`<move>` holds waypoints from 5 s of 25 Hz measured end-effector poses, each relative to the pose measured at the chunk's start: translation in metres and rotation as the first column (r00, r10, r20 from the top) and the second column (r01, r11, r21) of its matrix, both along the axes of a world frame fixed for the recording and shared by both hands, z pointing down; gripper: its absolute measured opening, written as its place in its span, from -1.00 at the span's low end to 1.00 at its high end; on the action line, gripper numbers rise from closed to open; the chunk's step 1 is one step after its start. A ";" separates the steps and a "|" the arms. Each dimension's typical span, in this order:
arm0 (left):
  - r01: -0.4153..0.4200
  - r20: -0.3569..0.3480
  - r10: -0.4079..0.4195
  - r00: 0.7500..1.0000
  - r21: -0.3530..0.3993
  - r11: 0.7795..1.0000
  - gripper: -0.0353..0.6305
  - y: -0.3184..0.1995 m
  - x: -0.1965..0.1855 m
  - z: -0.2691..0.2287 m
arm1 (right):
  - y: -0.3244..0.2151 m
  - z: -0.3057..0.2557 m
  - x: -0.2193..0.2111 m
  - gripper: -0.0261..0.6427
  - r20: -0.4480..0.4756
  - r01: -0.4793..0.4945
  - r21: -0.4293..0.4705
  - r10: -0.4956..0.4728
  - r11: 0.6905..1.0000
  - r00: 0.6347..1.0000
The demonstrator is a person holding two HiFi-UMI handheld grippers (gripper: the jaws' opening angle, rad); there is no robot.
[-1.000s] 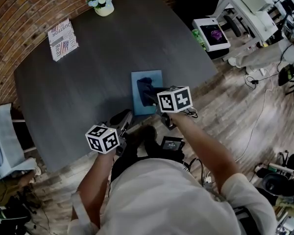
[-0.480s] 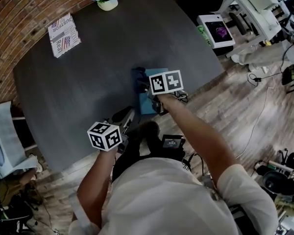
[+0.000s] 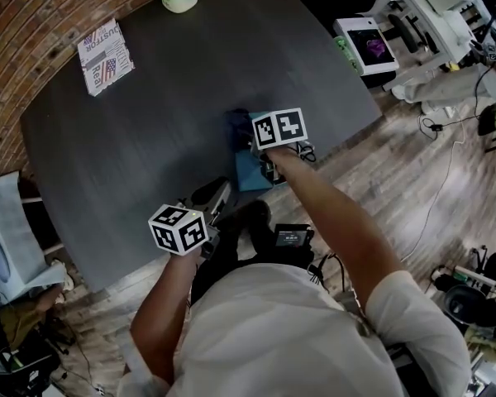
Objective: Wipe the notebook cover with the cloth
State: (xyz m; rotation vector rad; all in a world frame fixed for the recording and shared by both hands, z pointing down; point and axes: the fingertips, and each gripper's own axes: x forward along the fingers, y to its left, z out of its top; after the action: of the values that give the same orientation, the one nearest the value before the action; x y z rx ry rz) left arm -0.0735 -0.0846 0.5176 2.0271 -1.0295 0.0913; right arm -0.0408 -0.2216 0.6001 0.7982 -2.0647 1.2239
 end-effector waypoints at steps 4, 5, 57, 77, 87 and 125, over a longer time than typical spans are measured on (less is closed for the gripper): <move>-0.002 -0.009 0.002 1.000 0.006 1.000 -0.78 -0.004 0.004 -0.004 | -0.001 -0.001 0.008 -0.55 -0.028 0.003 0.013 -0.003 1.000 1.000; -0.005 -0.010 0.005 1.000 0.007 1.000 -0.78 -0.004 0.006 -0.005 | -0.002 -0.001 0.012 -0.55 -0.032 0.000 0.014 0.000 1.000 0.999; -0.097 -0.024 0.098 0.995 0.023 0.995 -0.78 -0.001 0.053 -0.011 | -0.005 -0.034 0.169 -0.57 -0.196 -0.198 0.148 0.225 0.969 0.954; -0.042 -0.023 0.043 0.999 0.017 0.999 -0.78 0.025 0.019 -0.011 | 0.061 -0.034 0.054 -0.57 -0.067 -0.035 0.077 0.040 0.996 0.997; -0.033 -0.023 0.033 0.999 0.000 0.999 -0.78 0.030 0.012 -0.007 | 0.099 -0.026 0.007 -0.57 0.044 0.008 -0.013 -0.007 1.000 0.999; -0.125 -0.046 0.124 0.991 -0.027 0.992 -0.78 0.026 0.062 0.001 | 0.089 0.004 0.108 -0.57 -0.077 -0.127 -0.060 0.122 0.990 0.990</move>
State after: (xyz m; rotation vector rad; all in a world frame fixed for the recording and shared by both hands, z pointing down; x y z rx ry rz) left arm -0.0119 -0.0587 0.5191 2.0561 -0.8691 0.1260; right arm 0.0669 -0.1326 0.6038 0.9391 -1.9310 1.3023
